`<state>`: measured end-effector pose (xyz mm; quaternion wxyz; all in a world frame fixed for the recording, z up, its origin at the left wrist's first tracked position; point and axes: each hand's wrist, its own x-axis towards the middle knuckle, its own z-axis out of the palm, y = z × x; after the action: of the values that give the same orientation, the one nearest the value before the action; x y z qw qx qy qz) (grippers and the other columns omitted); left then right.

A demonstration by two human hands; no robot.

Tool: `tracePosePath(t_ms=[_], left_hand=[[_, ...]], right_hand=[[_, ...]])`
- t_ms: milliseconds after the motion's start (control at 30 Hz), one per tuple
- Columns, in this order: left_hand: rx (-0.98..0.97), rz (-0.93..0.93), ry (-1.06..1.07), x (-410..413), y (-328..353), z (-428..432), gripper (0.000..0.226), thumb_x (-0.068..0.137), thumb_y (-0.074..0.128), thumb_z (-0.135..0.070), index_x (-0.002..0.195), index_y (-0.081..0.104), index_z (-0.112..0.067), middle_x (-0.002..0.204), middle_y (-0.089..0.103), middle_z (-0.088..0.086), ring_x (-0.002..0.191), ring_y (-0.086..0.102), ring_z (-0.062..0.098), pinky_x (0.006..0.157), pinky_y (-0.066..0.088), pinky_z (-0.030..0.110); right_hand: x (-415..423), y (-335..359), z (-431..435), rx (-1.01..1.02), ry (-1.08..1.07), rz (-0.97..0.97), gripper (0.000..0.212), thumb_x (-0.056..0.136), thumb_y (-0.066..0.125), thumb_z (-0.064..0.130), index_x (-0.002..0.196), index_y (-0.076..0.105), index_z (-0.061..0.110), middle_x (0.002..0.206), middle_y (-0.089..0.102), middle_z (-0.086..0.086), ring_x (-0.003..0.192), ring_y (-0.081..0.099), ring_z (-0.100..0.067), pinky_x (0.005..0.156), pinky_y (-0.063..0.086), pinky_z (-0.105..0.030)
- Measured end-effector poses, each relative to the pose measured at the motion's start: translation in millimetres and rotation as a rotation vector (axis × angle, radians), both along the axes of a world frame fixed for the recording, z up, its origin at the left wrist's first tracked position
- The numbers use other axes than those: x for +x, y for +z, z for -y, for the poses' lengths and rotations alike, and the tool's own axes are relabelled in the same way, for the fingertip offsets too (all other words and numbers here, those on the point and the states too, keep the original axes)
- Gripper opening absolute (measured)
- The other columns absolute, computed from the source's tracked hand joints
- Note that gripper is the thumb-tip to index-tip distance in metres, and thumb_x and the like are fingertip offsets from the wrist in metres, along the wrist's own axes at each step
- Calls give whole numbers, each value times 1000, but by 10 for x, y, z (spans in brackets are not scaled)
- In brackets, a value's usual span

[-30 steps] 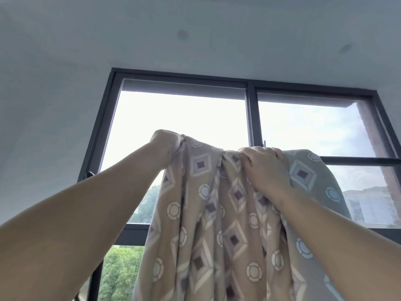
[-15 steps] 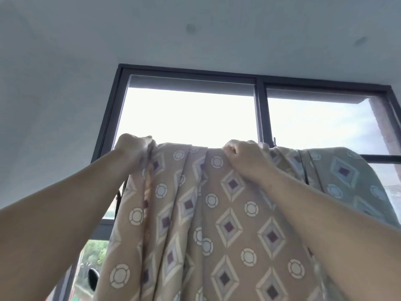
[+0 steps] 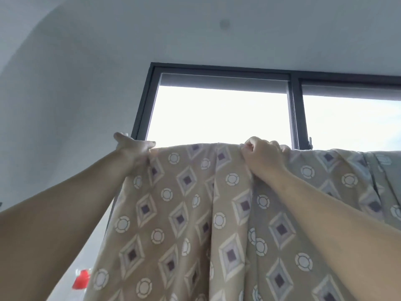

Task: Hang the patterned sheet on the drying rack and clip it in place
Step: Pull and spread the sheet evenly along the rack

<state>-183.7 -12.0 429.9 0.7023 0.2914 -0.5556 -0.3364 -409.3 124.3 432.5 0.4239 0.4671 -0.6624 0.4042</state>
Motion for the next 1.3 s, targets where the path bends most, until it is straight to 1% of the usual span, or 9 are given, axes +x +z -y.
tracePosePath(t_ms=[200,367,467,600,733,833,1000,1133,1300], left_hand=[[-150,456,248,66,-149,106,9,87,62,-11,85,68,-17,98,66,4,92,57,19,77,43,25],[-169,897,779,-27,-208,67,34,95,37,-42,123,45,-25,127,41,14,120,38,32,97,32,41],[-381,837,529,-255,-95,-26,46,96,29,-51,130,45,-25,140,38,8,128,35,27,104,28,45],[-449,714,-67,-525,-40,-152,35,95,42,-47,79,60,-21,67,59,-2,61,53,16,63,43,26],[-521,589,30,-546,-35,-139,35,95,52,-29,66,61,-13,63,62,6,52,53,18,51,44,23],[-519,586,194,-444,-17,-89,29,95,51,-23,79,67,-5,79,69,11,72,65,27,73,55,36],[-181,586,559,-184,-172,47,23,96,37,-23,90,57,-14,85,57,4,85,52,27,97,34,43],[-307,688,282,-384,-191,-24,34,96,36,-40,118,54,-20,100,65,1,95,59,22,98,38,45],[-447,624,317,-492,-98,-134,28,95,47,-27,79,68,-16,77,68,0,81,65,23,89,46,41]], right_hand=[[274,-43,107,28,-63,-78,38,97,25,34,106,59,20,109,61,-3,113,44,-27,103,22,-45],[339,-93,145,12,-66,-81,38,98,23,32,109,57,20,108,59,-3,110,43,-27,102,23,-42],[323,-89,126,20,-41,-70,39,99,22,31,112,57,20,112,59,-2,113,42,-26,103,23,-42],[261,-94,78,23,31,-67,40,100,24,26,123,56,22,127,58,1,122,41,-24,105,21,-38],[199,-102,-6,19,60,-68,39,101,26,25,129,53,21,133,56,1,127,40,-22,106,21,-34],[170,-95,-65,37,71,-42,39,102,26,27,127,54,21,132,56,1,127,40,-21,104,22,-30],[145,-125,-34,40,5,-38,39,101,23,25,124,54,18,128,57,-3,123,42,-22,105,21,-33],[245,-119,87,29,-54,-56,41,99,21,26,118,57,18,121,59,-4,117,43,-25,103,22,-36],[182,-133,58,13,-71,-112,41,100,20,30,116,57,19,119,60,-3,114,46,-25,101,24,-36]])
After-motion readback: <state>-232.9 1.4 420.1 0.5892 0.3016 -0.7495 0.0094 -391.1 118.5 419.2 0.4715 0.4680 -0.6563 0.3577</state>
